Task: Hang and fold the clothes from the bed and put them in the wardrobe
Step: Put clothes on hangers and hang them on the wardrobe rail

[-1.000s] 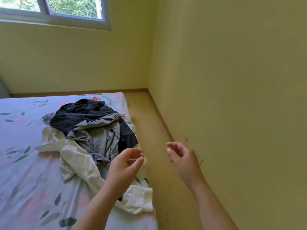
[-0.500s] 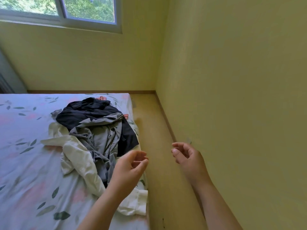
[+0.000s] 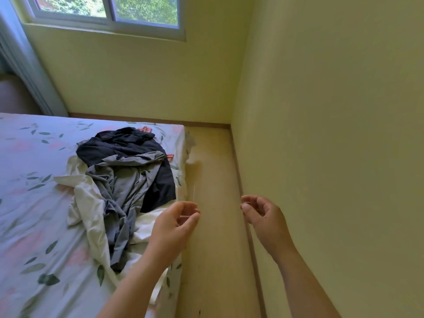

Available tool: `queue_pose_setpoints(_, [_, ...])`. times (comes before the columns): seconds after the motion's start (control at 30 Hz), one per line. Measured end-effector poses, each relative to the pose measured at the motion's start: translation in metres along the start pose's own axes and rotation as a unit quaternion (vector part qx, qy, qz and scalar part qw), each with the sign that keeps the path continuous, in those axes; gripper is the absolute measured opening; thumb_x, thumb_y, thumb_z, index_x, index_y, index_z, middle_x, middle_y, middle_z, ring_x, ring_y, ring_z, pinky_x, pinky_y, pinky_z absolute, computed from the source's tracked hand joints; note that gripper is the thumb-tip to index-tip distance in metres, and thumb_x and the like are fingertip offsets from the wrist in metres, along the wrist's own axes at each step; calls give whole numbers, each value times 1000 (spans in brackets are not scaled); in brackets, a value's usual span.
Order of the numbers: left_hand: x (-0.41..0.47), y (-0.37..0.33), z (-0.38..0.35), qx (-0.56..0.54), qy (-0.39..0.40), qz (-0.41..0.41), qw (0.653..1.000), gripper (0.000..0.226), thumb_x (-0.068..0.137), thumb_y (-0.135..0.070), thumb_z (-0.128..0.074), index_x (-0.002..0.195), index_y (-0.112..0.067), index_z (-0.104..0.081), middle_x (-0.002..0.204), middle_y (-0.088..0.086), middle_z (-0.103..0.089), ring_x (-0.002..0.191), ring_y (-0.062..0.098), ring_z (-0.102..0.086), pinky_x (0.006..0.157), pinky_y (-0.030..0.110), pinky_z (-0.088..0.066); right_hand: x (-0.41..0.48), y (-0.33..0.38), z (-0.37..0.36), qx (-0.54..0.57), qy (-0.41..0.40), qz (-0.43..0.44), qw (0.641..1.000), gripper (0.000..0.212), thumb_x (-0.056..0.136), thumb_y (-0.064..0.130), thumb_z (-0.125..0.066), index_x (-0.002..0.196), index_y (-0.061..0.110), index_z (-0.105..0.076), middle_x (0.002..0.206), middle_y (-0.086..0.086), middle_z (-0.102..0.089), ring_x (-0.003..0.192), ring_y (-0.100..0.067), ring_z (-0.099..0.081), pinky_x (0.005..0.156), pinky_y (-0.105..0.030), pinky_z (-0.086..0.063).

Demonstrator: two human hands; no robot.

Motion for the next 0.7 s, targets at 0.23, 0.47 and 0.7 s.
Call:
queue_pose_setpoints(0.23, [19,-16,-47,20,-21,-3,1000,15,91,-18,-65,104,-26,-65,95,-7,-71,87,6,-67,74,21,-56,46,-18,31,-10,46,-2,999,13,93,17,-63,98,28,-67,89,6,-69,82,-7,-63,77,-24,-53])
queue_pose_setpoints(0.47, [72,-11,-50,27,-61,4,998,15,91,-18,-65,101,-29,-64,96,-8,-71,88,5,-67,74,17,-52,111,-15,6,-45,105,9,993,13,93,23,-63,105,27,-67,93,7,-69,86,-6,-65,74,-21,-53])
queue_pose_setpoints(0.7, [161,-2,-28,9,-89,-6,996,17,90,-20,-66,96,-36,-61,95,-10,-71,87,3,-67,74,17,-52,197,2,-31,-59,123,28,990,13,92,20,-64,104,24,-68,94,4,-70,88,-10,-66,83,-32,-57])
Point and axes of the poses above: each hand's wrist, its own x-axis towards the middle knuckle, its own z-axis out of the back of the hand, y = z × x, the point moved 5 cm from there along x, towards the middle knuckle
